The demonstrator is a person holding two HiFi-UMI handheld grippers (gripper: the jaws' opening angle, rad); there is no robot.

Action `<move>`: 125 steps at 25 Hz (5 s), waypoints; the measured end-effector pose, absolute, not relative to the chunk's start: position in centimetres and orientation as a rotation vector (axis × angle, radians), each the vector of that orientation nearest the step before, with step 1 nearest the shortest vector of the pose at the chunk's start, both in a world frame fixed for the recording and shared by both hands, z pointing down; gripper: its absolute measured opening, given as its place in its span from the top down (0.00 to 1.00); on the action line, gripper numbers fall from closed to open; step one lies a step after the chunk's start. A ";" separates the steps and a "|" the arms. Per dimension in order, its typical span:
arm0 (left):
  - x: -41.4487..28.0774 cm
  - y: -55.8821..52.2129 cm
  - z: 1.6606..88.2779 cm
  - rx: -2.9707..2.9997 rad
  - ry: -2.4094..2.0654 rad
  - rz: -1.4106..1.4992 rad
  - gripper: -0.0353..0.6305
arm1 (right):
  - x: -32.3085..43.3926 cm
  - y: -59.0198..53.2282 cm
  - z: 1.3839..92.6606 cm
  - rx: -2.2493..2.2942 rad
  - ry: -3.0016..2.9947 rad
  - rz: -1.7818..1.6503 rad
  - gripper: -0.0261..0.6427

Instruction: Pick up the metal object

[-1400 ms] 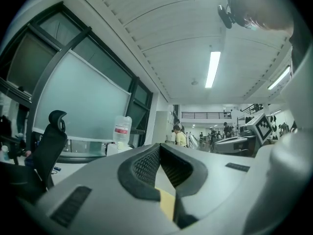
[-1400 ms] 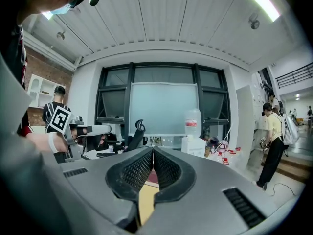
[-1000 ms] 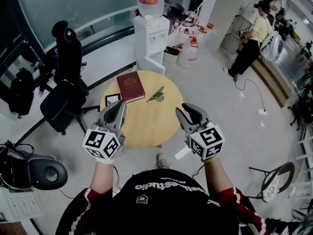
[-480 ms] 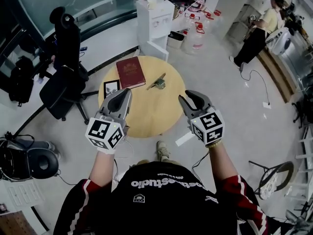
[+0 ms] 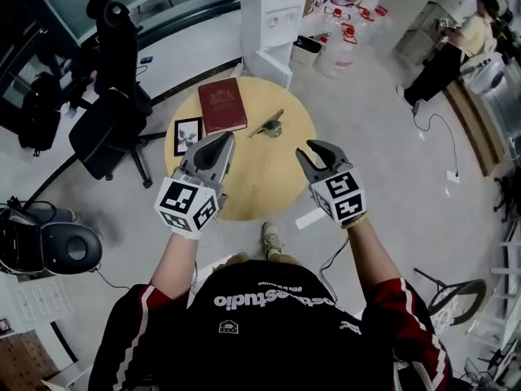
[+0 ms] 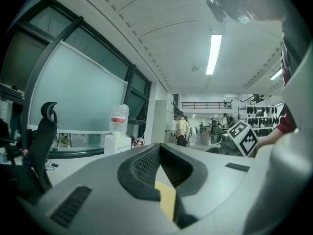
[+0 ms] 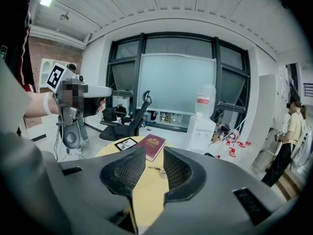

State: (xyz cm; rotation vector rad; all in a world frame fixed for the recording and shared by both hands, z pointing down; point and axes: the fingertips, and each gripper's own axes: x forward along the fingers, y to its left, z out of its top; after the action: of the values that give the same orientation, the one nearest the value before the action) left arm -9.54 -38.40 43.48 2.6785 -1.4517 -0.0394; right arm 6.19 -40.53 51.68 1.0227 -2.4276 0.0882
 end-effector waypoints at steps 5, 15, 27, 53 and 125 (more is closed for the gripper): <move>-9.1 -39.8 44.9 2.656 -1.487 0.001 0.92 | 6.2 -42.8 53.7 0.966 -2.419 0.048 0.77; -8.3 -43.2 46.6 2.600 -1.541 0.041 0.92 | 5.8 -47.9 58.7 0.849 -2.402 0.014 0.77; -6.8 -46.1 49.4 2.538 -1.594 0.044 0.92 | 5.8 -51.9 66.1 0.710 -2.375 0.024 0.76; -9.9 -49.5 55.3 2.427 -1.702 0.136 0.92 | 2.2 -57.6 77.0 0.445 -2.277 -0.177 0.71; -16.6 -35.6 44.4 2.517 -1.589 -0.048 0.92 | 4.6 -40.4 58.2 1.010 -2.333 0.136 0.90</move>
State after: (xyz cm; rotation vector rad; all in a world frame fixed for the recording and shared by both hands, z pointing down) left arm -16.57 -35.58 44.37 2.5172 -1.5891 -0.0479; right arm 4.63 -40.40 58.25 1.0104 -2.3334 0.1362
